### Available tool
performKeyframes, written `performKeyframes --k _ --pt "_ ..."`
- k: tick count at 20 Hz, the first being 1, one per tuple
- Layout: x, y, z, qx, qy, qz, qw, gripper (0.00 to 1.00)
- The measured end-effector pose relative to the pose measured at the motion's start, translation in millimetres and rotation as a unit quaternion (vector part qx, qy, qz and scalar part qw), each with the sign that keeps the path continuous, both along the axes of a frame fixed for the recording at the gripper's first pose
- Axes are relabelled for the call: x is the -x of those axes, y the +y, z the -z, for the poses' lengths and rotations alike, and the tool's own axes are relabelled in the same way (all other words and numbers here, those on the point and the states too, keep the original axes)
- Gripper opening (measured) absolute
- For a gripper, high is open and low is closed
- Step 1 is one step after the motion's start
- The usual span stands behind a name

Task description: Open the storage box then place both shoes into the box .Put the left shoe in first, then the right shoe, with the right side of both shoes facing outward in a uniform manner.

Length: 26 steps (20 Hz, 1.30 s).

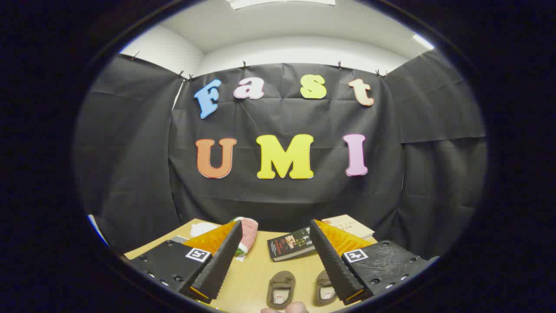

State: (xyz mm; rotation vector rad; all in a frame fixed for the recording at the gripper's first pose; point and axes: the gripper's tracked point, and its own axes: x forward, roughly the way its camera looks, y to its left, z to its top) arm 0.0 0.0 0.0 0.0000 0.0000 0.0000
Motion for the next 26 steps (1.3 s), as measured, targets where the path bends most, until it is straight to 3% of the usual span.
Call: performKeyframes --k 8,17,22,26 --pt "-7.9 1.0 2.4 -0.004 0.008 0.002 1.000 0.95" --pt "-21.4 9.3 12.6 -0.013 0.022 -0.021 0.999 0.95" --pt "-32.9 24.2 40.1 -0.028 0.050 -0.053 0.997 0.95" --pt "-41.7 61.3 77.9 -0.049 0.095 -0.112 0.988 0.95"
